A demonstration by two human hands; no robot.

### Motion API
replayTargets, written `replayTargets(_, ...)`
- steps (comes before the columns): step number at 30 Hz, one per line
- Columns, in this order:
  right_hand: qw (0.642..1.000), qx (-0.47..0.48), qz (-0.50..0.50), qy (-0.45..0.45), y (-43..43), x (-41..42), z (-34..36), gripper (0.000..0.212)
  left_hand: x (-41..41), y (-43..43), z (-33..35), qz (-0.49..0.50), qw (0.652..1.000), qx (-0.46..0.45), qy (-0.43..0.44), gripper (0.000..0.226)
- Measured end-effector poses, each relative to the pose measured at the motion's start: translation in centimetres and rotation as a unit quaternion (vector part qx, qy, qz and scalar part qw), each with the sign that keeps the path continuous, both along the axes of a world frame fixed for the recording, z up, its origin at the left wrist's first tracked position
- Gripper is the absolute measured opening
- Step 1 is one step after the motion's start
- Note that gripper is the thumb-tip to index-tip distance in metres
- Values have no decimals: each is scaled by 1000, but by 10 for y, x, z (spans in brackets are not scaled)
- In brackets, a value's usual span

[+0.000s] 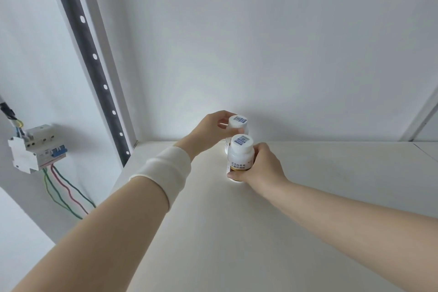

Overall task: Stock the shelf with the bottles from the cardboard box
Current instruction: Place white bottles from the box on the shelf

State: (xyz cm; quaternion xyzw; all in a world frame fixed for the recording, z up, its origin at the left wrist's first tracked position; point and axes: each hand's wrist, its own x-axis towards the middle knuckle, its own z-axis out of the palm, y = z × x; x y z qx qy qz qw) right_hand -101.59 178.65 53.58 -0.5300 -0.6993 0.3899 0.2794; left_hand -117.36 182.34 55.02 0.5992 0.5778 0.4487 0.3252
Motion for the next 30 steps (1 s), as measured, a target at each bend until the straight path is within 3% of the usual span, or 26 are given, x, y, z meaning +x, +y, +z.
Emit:
replayTargets(6,1000,-18,12,1,-1,1,1,62,1,-1,2,-1,1000,-19,4,32)
replayTargets(12,999,10,17,-28,-8,13,18,85,-2,-21,10,37,999,-19,-26,52)
replayTargets(15,996,35,24,-76,-18,28,35,91,0,-43,23,107,994,0,24,47)
replayTargets(17,990,66,42,-121,-28,40,50,92,4,-65,35,152,982,14,113,43)
replayTargets(19,977,106,62,-177,-44,53,65,91,12,-95,50,176,935,27,307,42)
replayTargets(21,955,156,84,-238,-64,67,81,88,23,-129,66,177,849,29,496,43)
replayTargets(23,924,218,98,-297,-86,79,94,80,37,-165,79,178,758,13,627,45)
replayTargets(24,909,250,101,-319,-98,85,99,73,44,-183,84,183,721,5,668,44)
replayTargets(26,877,311,103,-352,-122,95,105,59,58,-222,89,203,681,-5,703,42)
replayTargets(30,852,366,118,-354,-178,110,103,51,86,-297,91,225,662,-16,714,39)
